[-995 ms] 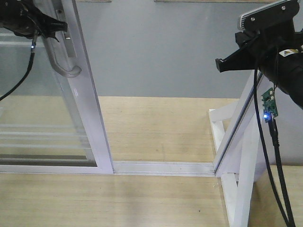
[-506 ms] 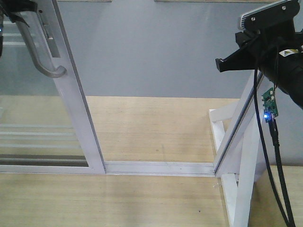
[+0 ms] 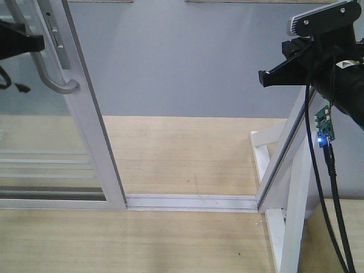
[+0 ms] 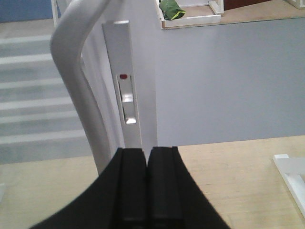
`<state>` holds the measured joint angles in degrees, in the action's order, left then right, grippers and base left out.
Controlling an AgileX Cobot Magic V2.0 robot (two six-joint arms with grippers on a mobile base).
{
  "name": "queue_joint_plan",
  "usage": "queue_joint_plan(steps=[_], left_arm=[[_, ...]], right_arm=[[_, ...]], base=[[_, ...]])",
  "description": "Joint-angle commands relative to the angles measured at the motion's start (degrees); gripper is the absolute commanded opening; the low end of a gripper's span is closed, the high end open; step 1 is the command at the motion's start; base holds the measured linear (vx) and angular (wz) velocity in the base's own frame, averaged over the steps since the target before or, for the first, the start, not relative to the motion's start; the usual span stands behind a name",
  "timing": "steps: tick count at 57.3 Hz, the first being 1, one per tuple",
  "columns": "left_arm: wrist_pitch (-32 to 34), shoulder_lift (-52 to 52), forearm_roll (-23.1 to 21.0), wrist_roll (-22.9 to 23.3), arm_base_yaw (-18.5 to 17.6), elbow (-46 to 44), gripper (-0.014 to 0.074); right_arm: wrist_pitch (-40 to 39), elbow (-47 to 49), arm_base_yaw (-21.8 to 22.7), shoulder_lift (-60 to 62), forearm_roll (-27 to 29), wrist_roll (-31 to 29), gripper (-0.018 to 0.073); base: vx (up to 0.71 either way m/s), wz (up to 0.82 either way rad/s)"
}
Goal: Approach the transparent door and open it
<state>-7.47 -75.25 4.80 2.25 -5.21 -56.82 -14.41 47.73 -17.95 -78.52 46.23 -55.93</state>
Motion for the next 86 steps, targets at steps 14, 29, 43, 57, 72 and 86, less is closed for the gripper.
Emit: queue_joint_plan(steps=[14, 29, 43, 57, 72, 86], left_arm=[[18.59, 16.87, -0.64, 0.20, -0.02, 24.06, 0.0000], [18.95, 30.01, -0.69, 4.35, -0.02, 38.01, 0.0000], [20.27, 41.49, -0.57, 7.20, -0.02, 45.48, 0.0000], [20.64, 43.58, 2.35, 7.34, -0.02, 46.47, 0.0000], [20.36, 43.58, 2.36, 7.59, -0.02, 46.47, 0.0000], [20.13, 43.58, 2.36, 7.59, -0.02, 46.47, 0.0000]], right_arm=[[1.01, -2.85, 0.31, 12.57, -0.05, -0.32, -0.0002], [-1.52, -21.64, 0.31, 30.62, 0.96, -0.31, -0.0002], [-0.11, -32.02, 0.31, 47.23, 1.00, -0.31, -0.0002], [-0.04, -33.75, 0.31, 49.76, 0.94, -0.31, -0.0002], [0.39, -33.75, 0.31, 49.78, 0.94, -0.31, -0.0001], [0.39, -33.75, 0.31, 49.78, 0.94, -0.31, -0.0001]], base=[[0.00, 0.00], [0.00, 0.00], [0.00, 0.00], [0.00, 0.00], [0.00, 0.00], [0.00, 0.00]])
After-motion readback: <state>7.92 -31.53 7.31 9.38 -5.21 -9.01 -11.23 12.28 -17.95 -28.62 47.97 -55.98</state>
